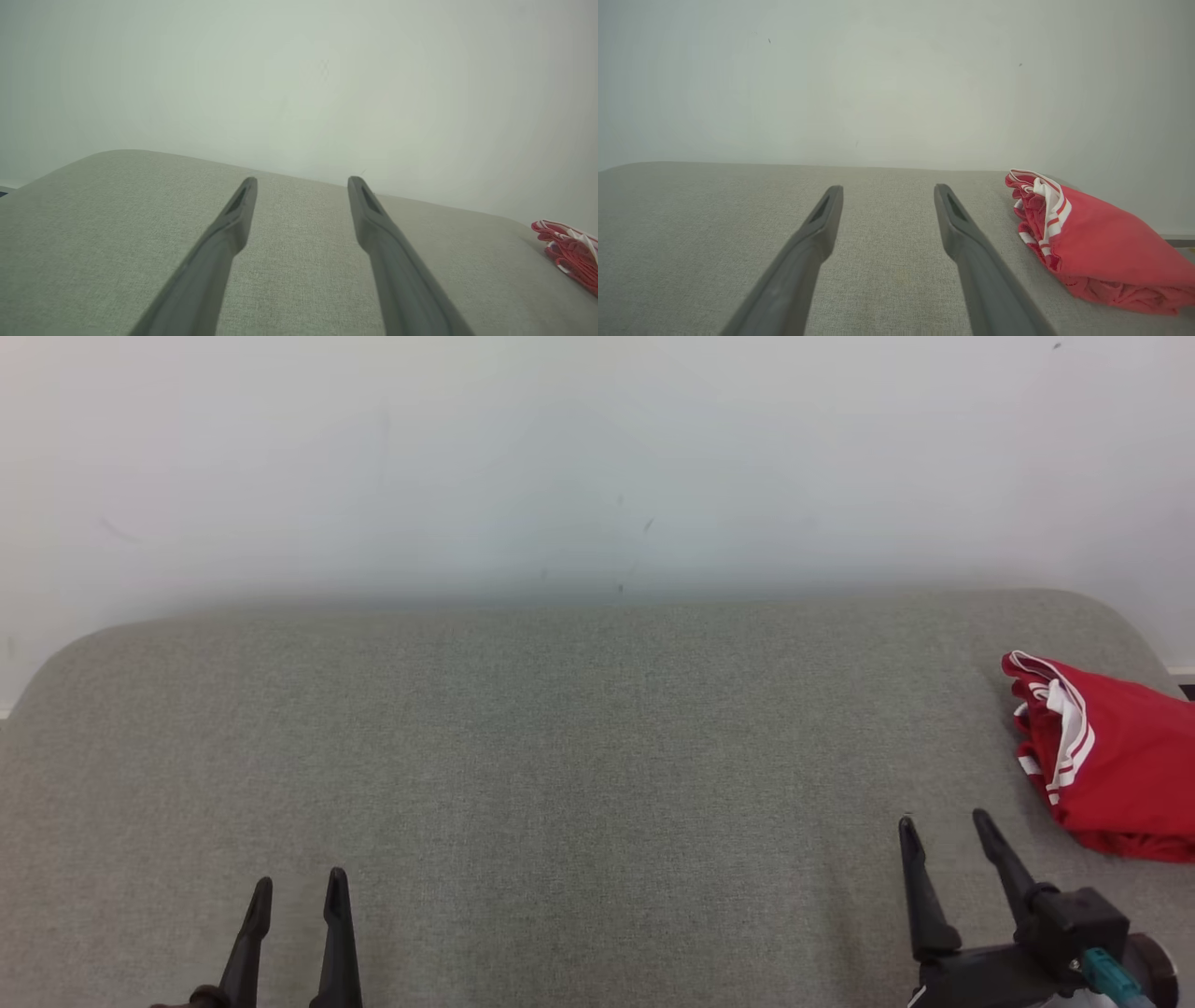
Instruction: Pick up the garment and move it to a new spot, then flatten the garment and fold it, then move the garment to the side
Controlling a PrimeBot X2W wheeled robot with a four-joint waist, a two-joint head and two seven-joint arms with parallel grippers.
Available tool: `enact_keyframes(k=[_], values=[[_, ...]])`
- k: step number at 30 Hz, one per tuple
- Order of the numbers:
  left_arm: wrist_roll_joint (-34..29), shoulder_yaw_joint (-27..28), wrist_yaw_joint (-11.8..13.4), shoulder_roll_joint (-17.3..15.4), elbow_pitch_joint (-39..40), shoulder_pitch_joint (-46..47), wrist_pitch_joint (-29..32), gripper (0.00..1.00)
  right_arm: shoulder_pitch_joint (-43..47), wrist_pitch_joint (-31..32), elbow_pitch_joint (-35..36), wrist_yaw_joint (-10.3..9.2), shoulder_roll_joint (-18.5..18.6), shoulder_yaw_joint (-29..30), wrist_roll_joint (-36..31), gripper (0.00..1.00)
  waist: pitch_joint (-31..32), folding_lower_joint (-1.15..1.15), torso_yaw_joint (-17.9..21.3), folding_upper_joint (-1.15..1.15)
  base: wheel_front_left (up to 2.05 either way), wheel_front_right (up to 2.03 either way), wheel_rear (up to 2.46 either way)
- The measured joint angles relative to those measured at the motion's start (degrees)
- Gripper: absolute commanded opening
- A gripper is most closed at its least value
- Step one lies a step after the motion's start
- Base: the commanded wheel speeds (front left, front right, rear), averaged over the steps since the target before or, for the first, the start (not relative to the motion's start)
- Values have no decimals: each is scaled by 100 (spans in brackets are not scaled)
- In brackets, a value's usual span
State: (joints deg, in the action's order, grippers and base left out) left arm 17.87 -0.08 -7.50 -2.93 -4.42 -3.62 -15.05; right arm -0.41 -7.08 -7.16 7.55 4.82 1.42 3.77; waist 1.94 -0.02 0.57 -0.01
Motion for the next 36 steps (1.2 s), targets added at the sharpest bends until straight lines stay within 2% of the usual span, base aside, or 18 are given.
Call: enact_keyframes(k=[5, 16, 36], values=[[-82, -68, 0, 2, -218, -52, 0, 100, 110, 51, -134, 0, -137, 79, 77, 100, 46, 1, 36, 0, 0, 0, 0], [-120, -46, 0, 2, -712, -94, 0, 100, 187, 22, -493, 0, -192, 81, 282, 100, 74, 1, 88, 1, 0, 0, 0], [-22, 80, 0, 2, -728, -43, 0, 100, 148, -77, -641, 0, -192, -25, 421, 100, -38, 2, 110, 1, 0, 0, 0]])
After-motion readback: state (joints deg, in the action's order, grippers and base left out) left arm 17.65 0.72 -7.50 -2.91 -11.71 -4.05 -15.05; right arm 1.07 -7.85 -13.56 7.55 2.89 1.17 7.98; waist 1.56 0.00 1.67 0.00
